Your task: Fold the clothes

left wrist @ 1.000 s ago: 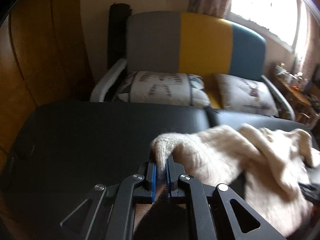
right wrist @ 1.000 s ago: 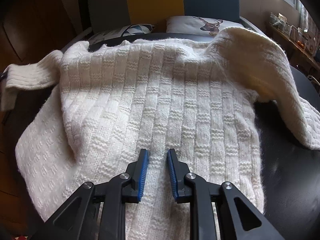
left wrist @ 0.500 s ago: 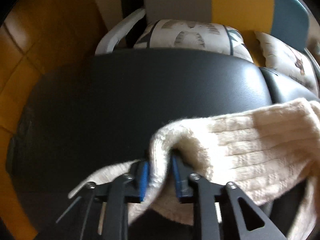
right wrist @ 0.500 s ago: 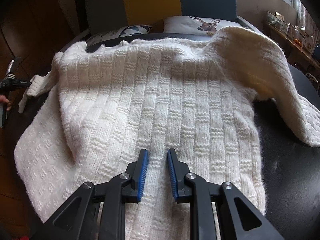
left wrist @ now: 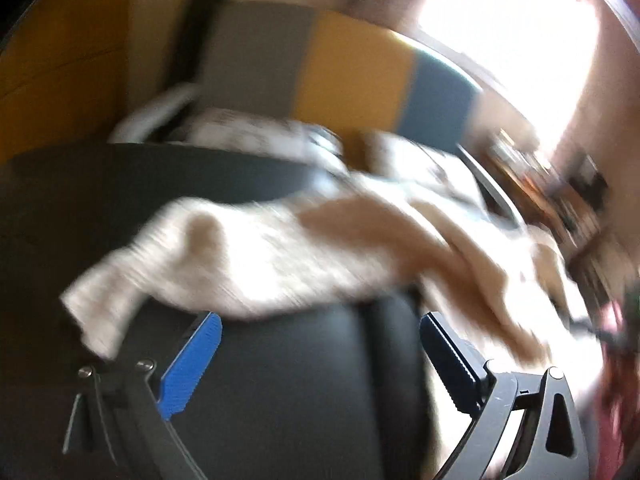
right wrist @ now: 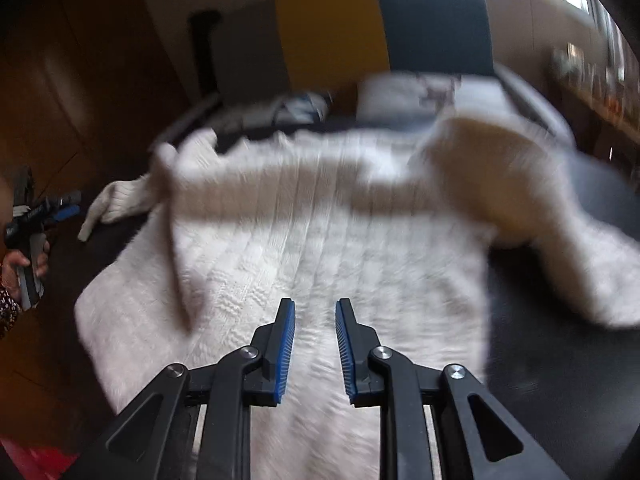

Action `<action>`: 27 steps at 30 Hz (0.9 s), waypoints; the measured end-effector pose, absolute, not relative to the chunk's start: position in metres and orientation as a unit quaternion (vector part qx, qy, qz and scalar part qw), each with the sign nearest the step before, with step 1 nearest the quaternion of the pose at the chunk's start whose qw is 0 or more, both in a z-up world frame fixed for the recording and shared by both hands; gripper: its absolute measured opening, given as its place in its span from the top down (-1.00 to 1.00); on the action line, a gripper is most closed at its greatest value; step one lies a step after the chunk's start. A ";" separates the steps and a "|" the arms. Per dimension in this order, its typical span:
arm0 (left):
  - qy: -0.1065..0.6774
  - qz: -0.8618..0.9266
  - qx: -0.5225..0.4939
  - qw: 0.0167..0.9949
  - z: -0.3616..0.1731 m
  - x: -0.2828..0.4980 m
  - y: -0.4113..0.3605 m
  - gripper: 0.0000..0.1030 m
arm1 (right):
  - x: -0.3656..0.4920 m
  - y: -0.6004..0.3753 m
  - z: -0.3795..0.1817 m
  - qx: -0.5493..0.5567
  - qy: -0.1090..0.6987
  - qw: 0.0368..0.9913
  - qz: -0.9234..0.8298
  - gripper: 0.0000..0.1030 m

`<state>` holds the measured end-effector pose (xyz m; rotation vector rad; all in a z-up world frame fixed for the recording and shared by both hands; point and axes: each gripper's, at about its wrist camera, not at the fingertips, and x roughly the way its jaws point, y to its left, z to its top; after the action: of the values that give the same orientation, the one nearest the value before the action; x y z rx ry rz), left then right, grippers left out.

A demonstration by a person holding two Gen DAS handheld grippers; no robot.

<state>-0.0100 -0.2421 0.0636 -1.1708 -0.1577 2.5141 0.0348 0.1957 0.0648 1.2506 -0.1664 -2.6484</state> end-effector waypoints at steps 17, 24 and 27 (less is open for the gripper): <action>-0.040 0.834 -0.438 0.333 0.038 0.073 -0.169 -0.98 | 0.146 0.253 0.029 0.484 -0.064 0.129 -0.863 0.17; -0.009 0.814 -0.451 0.367 0.025 0.074 -0.139 -0.98 | 0.148 0.236 0.023 0.457 -0.036 0.174 -0.871 0.06; 0.018 0.823 -0.431 0.370 0.023 0.078 -0.127 -0.98 | 0.148 0.226 0.020 0.448 -0.005 0.183 -0.875 0.06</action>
<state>0.0779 -0.1273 0.0229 -1.1061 0.0461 2.1120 0.1481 0.2256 0.0202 1.2645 -0.0148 -2.4693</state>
